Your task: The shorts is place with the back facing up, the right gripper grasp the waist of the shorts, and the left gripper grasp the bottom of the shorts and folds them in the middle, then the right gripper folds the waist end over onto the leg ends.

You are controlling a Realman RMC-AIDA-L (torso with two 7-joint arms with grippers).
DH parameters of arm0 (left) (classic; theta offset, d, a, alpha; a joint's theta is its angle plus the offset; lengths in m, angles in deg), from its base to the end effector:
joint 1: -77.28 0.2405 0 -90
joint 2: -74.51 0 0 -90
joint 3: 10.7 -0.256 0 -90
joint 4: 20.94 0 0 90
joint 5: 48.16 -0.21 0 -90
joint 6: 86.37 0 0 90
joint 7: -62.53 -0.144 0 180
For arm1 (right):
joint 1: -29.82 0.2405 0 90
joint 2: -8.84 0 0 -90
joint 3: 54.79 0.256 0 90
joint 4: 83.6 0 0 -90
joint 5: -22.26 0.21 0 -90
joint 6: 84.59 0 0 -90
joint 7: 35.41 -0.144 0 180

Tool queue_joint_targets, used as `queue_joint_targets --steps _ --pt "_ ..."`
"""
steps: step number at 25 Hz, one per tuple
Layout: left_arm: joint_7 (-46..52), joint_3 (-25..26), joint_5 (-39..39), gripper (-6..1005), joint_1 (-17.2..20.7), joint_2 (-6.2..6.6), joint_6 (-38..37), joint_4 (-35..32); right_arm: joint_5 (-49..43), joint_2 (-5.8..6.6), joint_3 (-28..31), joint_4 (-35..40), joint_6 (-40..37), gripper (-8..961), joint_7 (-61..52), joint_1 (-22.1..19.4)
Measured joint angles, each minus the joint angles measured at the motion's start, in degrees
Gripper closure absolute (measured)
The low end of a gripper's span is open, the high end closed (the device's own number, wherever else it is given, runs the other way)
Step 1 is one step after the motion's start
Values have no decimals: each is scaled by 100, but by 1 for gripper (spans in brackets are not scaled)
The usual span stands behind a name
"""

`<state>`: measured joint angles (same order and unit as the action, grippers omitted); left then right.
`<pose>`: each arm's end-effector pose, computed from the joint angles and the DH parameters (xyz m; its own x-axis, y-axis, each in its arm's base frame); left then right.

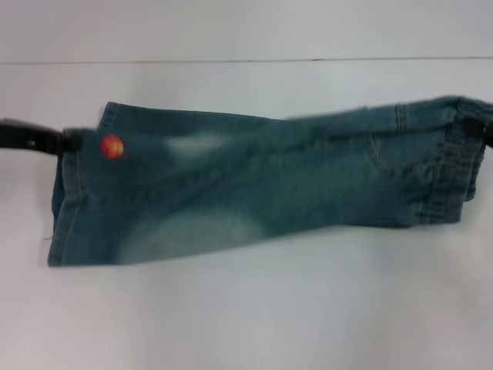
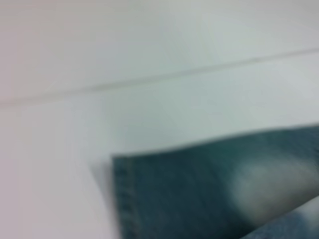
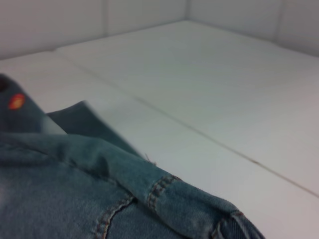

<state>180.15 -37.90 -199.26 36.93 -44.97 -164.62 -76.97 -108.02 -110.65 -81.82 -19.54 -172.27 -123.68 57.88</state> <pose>-0.2804 0.3954 0.0715 0.6335 0.7108 0.3056 0.7521 -0.4728 -0.4591 0.2923 0.3456 0.1023 0.8822 -0.3406 -0.3250 -0.4679 -0.7115 -0.5242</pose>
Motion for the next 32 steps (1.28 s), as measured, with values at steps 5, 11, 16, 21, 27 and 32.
queue_joint_targets --steps 5,11,16,21,27,32 --pt "2 -237 155 983 -33 -56 694 13 8 21 -75 -363 558 897 -78 81" --pt "-13 -563 251 982 -35 -94 1338 124 -77 18 -298 -740 1097 896 -80 70" --pt "-37 -939 315 982 -52 -143 1801 177 -103 13 -347 -950 1378 900 -58 70" --pt "-60 -1045 373 983 -166 -158 1971 276 -108 14 -347 -1014 1452 900 -26 90" --pt "-60 -1420 378 982 -222 -262 2355 288 -32 4 -356 -1023 1574 899 -2 126" --pt "-3 -1944 337 923 -223 -422 3019 340 -51 9 -618 -1042 1795 899 -192 146"
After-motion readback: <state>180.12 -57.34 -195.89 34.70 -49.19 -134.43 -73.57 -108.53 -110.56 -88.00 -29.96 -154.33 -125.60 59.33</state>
